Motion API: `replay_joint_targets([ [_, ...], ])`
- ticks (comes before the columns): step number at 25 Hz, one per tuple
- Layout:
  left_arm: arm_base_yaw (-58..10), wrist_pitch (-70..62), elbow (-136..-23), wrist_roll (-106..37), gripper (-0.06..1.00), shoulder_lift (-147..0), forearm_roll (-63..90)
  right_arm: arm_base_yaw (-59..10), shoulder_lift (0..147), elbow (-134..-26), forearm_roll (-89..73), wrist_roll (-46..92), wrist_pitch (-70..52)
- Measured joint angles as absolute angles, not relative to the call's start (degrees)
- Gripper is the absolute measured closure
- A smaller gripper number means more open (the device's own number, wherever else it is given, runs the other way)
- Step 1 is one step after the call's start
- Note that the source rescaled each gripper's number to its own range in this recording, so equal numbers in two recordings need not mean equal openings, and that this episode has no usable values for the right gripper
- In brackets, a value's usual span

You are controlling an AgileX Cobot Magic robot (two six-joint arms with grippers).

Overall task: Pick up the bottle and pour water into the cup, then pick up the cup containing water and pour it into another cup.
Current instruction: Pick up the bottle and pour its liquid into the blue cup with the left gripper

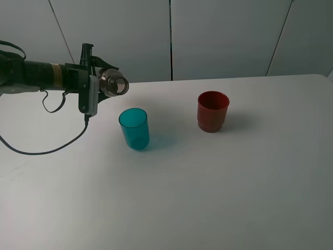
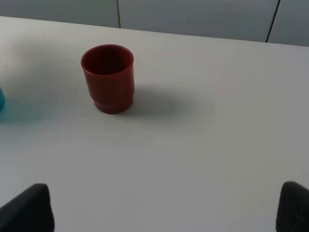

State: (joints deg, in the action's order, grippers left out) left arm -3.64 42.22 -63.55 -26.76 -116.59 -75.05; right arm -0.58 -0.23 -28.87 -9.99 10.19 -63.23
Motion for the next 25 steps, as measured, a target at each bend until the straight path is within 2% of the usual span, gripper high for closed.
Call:
replay_joint_targets([
  [25,-3.86,41.71,-63.55,-38.43,0.92,-116.59,-73.23,-0.58,-0.23,-28.87,-9.99,10.19,-63.23],
])
